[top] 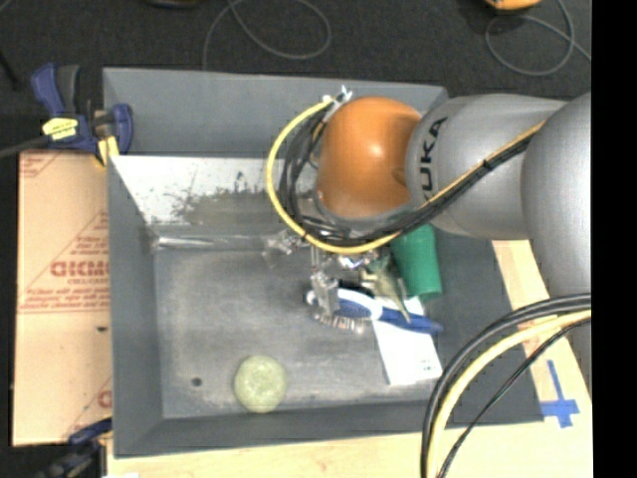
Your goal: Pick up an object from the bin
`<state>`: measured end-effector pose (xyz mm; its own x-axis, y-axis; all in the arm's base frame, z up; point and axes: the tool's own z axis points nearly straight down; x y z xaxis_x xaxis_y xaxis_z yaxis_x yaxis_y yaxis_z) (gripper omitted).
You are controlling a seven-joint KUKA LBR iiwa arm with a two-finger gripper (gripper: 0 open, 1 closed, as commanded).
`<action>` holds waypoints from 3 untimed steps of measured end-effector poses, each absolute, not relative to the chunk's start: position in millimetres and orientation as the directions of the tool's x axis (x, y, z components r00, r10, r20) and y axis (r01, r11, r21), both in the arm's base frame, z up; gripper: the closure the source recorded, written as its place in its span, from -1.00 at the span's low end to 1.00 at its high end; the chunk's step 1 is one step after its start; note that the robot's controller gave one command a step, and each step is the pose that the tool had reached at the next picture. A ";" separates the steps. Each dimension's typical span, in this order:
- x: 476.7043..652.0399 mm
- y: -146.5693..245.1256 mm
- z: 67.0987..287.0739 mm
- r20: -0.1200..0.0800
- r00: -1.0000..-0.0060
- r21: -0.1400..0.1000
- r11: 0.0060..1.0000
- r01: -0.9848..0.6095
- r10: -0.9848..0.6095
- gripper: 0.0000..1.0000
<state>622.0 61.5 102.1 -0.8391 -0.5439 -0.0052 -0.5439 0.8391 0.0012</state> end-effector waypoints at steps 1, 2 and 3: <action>601.2 80.0 86.9 -0.006 -0.947 -0.001 0.947 -0.323 -0.323 -1.00; 604.8 51.9 89.8 -0.003 -0.936 0.002 0.936 -0.353 -0.353 -1.00; 605.6 31.3 90.4 -0.010 -0.934 -0.003 0.934 -0.357 -0.357 -1.00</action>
Offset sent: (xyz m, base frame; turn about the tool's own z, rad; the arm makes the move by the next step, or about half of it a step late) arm -0.0099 -0.0436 -0.0065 0.1912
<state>605.6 31.3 90.4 -0.9342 -0.3566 -0.0096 -0.3566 0.9342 -0.0026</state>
